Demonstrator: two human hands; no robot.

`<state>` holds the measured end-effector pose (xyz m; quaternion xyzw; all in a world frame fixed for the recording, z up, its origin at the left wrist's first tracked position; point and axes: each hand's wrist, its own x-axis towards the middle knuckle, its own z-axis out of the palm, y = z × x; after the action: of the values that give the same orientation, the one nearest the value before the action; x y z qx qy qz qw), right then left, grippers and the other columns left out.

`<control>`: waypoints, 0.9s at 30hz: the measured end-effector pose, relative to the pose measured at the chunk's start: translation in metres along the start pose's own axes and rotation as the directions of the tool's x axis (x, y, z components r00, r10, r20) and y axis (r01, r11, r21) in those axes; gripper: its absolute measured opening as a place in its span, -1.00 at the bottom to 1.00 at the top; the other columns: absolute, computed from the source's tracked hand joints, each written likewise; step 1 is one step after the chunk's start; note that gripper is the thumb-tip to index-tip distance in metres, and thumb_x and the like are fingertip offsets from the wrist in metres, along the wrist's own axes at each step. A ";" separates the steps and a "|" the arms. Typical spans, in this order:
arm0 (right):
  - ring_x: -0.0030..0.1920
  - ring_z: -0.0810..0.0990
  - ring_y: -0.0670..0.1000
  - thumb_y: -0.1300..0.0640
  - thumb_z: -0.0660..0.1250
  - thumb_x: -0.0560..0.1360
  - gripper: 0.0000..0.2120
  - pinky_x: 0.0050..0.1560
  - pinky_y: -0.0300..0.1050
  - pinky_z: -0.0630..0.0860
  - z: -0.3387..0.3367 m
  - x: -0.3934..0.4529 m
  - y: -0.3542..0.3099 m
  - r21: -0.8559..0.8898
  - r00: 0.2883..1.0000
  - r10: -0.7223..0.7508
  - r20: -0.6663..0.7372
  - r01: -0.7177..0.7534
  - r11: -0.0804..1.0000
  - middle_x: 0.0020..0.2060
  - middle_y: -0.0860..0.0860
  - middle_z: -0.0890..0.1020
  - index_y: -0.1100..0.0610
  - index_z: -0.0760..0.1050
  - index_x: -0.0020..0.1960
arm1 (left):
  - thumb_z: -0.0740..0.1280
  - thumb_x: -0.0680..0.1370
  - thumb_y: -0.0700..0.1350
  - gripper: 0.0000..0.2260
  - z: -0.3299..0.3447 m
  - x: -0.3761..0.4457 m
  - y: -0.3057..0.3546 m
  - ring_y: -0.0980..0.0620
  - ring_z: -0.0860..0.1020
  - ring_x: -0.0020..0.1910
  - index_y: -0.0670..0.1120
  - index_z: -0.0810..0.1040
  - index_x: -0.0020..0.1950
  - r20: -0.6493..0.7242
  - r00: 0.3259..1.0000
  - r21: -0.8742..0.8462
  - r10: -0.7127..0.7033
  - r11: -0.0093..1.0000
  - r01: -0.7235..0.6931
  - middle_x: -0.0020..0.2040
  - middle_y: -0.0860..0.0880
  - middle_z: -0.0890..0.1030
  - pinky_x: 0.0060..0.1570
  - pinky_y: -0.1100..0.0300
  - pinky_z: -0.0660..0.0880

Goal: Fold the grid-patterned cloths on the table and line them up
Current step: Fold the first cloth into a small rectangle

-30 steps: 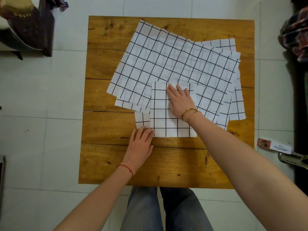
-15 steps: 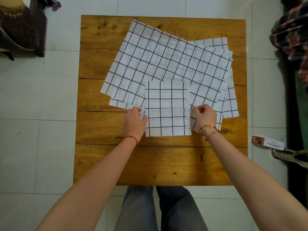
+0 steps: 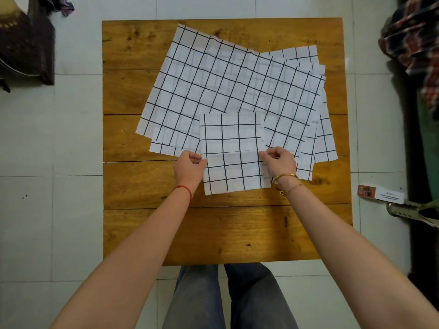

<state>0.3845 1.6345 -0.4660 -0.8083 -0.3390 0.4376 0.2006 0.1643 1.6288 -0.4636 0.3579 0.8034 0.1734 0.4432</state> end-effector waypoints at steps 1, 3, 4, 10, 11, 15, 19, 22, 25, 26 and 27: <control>-0.18 0.50 -0.05 0.08 0.41 0.45 -0.85 -0.09 -0.21 0.43 0.001 0.000 0.001 0.019 1.000 0.000 0.003 0.000 1.000 -0.24 -0.05 0.54 0.12 0.52 -0.06 | 0.43 0.50 -0.14 -0.78 -0.001 0.001 0.000 0.08 0.52 -0.06 -0.15 0.51 0.09 0.010 1.000 -0.013 -0.013 1.000 0.013 -0.02 -0.02 0.57 -0.15 0.34 0.43; -0.22 0.50 -0.06 0.09 0.42 0.44 -0.85 -0.14 -0.25 0.44 0.001 0.000 0.002 0.060 1.000 -0.003 0.012 0.002 0.998 -0.31 -0.08 0.52 0.13 0.52 -0.06 | 0.45 0.49 -0.12 -0.72 -0.002 0.003 0.001 0.08 0.52 -0.03 -0.15 0.51 0.15 0.046 0.997 -0.064 -0.070 0.995 0.072 0.02 -0.02 0.58 -0.09 0.29 0.45; -0.25 0.49 -0.07 0.10 0.43 0.44 -0.85 -0.17 -0.28 0.44 0.001 -0.001 0.002 0.079 1.000 -0.007 0.018 0.005 0.997 -0.34 -0.09 0.51 0.13 0.52 -0.06 | 0.44 0.49 -0.12 -0.70 -0.003 0.003 0.002 0.07 0.52 -0.01 -0.15 0.52 0.18 0.067 0.993 -0.084 -0.096 0.991 0.102 0.06 -0.03 0.59 -0.05 0.26 0.46; -0.20 0.52 -0.03 0.13 0.45 0.42 -0.88 0.02 -0.06 0.55 -0.005 -0.003 -0.001 0.233 0.999 -0.018 0.037 0.009 0.972 -0.30 -0.04 0.54 0.11 0.54 -0.09 | 0.43 0.50 -0.10 -0.74 -0.018 -0.001 0.003 0.06 0.54 0.05 -0.12 0.59 0.16 0.128 0.987 -0.154 -0.096 0.981 0.116 0.06 -0.01 0.61 -0.03 0.30 0.44; -0.17 0.54 -0.02 0.12 0.46 0.41 -0.87 0.03 -0.04 0.55 -0.007 -0.004 -0.003 0.251 0.999 -0.030 0.032 0.021 0.968 -0.26 -0.03 0.56 0.10 0.55 -0.09 | 0.43 0.50 -0.09 -0.76 -0.022 -0.003 0.004 0.07 0.55 0.03 -0.11 0.59 0.14 0.127 0.989 -0.171 -0.074 0.981 0.095 0.03 0.00 0.61 -0.09 0.34 0.43; -0.15 0.52 -0.03 0.10 0.44 0.43 -0.86 -0.14 -0.20 0.53 -0.017 -0.013 -0.011 0.284 0.995 -0.100 0.018 0.091 0.955 -0.19 -0.01 0.58 0.11 0.55 -0.05 | 0.42 0.51 -0.08 -0.81 -0.039 -0.014 0.013 0.10 0.54 0.01 -0.07 0.56 0.09 0.147 0.989 -0.266 -0.004 0.963 0.043 -0.01 0.02 0.59 0.01 0.30 0.49; -0.19 0.46 -0.02 0.14 0.43 0.45 -0.90 -0.23 -0.28 0.45 -0.027 -0.020 -0.020 0.376 0.992 -0.123 0.009 0.111 0.920 -0.25 -0.01 0.57 0.11 0.55 -0.06 | 0.42 0.50 -0.09 -0.82 -0.053 -0.025 0.020 0.06 0.58 0.05 -0.05 0.56 0.09 0.241 0.970 -0.393 0.022 0.916 0.077 0.01 0.00 0.63 0.20 0.12 0.51; -0.15 0.46 0.00 0.13 0.42 0.45 -0.91 -0.11 -0.19 0.46 -0.033 -0.026 -0.025 0.409 0.989 -0.145 0.005 0.131 0.903 -0.21 0.00 0.58 0.10 0.56 -0.06 | 0.44 0.48 -0.07 -0.80 -0.059 -0.033 0.025 0.08 0.58 0.08 -0.04 0.58 0.08 0.164 0.981 -0.370 0.100 0.928 -0.032 0.04 -0.01 0.63 0.20 0.11 0.52; 0.03 0.57 -0.02 0.13 0.43 0.44 -0.93 0.10 -0.13 0.48 -0.040 -0.029 -0.030 0.445 0.981 -0.195 -0.015 0.181 0.877 0.06 -0.04 0.63 0.07 0.56 -0.10 | 0.47 0.47 -0.10 -0.88 -0.061 -0.039 0.029 0.16 0.54 0.15 -0.01 0.61 -0.02 0.014 0.965 -0.338 0.262 0.909 -0.242 0.11 0.08 0.60 0.20 0.11 0.51; 0.13 0.57 -0.04 0.14 0.43 0.43 -0.93 0.17 -0.12 0.47 -0.043 -0.031 -0.032 0.449 0.975 -0.222 -0.016 0.205 0.869 0.12 -0.09 0.62 0.04 0.55 -0.15 | 0.47 0.47 -0.10 -0.90 -0.062 -0.040 0.029 0.18 0.51 0.20 0.01 0.60 -0.06 -0.015 0.948 -0.329 0.319 0.893 -0.306 0.18 0.11 0.57 0.22 0.14 0.49; 0.20 0.54 -0.05 0.15 0.42 0.44 -0.91 0.21 -0.12 0.44 -0.045 -0.033 -0.033 0.458 0.968 -0.251 -0.010 0.228 0.859 0.14 -0.11 0.61 0.02 0.52 -0.18 | 0.47 0.46 -0.11 -0.91 -0.063 -0.042 0.030 0.19 0.48 0.26 0.03 0.60 -0.09 -0.031 0.931 -0.321 0.362 0.879 -0.353 0.23 0.13 0.54 0.24 0.18 0.46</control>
<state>0.3975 1.6324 -0.4024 -0.6789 -0.3298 0.4965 0.4288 0.1391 1.6213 -0.3866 0.4256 0.6778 0.3753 0.4676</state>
